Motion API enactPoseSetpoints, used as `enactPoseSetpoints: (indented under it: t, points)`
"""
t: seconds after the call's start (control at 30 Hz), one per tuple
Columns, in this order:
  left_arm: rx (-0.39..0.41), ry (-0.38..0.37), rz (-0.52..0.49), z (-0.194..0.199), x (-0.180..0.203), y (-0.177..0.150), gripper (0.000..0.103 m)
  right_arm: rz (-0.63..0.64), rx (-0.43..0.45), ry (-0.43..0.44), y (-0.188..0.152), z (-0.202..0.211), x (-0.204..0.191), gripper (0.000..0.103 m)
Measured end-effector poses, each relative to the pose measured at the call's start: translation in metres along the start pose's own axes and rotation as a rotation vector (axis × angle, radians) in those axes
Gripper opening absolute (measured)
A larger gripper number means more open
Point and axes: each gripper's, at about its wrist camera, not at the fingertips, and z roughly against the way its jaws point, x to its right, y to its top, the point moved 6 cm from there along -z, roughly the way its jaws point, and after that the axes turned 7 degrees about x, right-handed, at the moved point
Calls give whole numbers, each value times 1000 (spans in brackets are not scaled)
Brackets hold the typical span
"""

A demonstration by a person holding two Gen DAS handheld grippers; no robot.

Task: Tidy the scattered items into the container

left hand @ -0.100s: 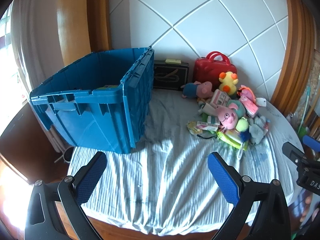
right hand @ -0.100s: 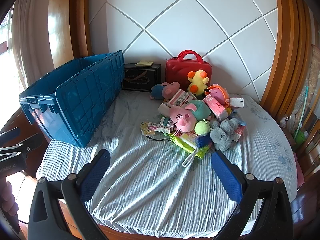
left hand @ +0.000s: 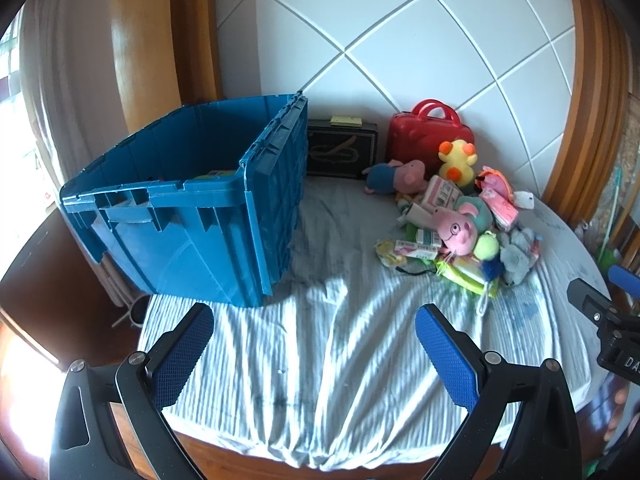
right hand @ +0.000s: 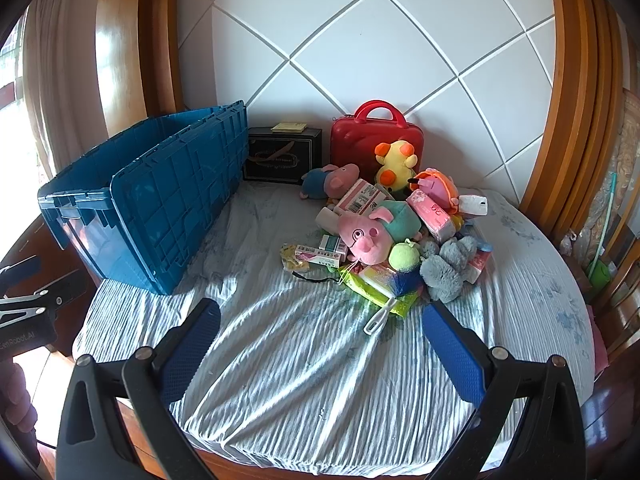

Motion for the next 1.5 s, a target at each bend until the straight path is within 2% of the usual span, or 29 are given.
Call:
enactPoseSetpoints:
  t: [0.33, 0.77, 1.5]
  points:
    - [17, 18, -42, -1, 2, -1, 102, 4, -9, -6, -3, -2, 1, 103]
    - [12, 22, -40, -5, -4, 0, 102, 5, -15, -18, 1, -4, -5, 103]
    - [11, -22, -54, -11, -19, 3, 102, 1, -13, -51, 0, -1, -20, 103]
